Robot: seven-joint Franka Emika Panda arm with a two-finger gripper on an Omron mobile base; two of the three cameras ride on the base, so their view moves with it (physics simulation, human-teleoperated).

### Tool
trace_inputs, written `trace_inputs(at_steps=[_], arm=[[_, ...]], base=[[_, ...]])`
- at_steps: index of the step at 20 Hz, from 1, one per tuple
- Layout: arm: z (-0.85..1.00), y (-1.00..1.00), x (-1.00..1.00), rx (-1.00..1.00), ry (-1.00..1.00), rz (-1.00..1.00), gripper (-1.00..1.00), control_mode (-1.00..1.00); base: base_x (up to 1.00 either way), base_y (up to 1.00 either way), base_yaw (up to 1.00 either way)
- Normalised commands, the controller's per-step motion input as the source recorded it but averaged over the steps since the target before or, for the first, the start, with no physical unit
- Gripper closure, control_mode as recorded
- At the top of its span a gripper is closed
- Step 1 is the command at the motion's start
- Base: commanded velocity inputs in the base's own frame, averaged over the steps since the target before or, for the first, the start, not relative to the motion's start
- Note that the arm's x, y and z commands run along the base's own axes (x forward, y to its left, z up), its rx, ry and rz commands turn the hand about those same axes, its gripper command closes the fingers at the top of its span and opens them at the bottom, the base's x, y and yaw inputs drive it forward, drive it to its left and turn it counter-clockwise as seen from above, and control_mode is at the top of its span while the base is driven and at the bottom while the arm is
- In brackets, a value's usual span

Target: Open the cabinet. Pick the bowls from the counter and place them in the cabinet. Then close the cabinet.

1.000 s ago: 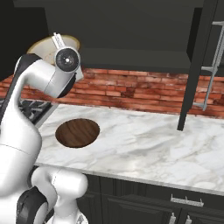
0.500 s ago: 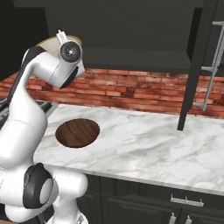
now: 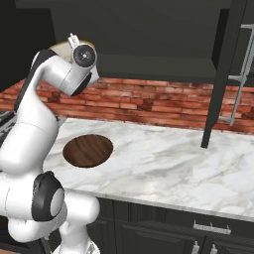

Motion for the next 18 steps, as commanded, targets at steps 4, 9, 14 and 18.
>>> trace_inputs(at_steps=[4, 9, 14, 18], arm=[[-0.12, 0.00, 0.16, 0.00, 0.00, 0.00, 1.00, -1.00], [-0.15, 0.00, 0.19, 0.00, 0.00, 0.00, 1.00, -1.00], [-0.01, 0.01, 0.27, 0.00, 0.00, 0.00, 1.00, -1.00], [0.00, 0.12, 0.38, 0.00, 0.00, 0.00, 1.00, -1.00]], base=[[0.00, 0.00, 0.00], [0.00, 0.00, 0.00], [0.00, 0.00, 0.00], [0.00, 0.00, 0.00]])
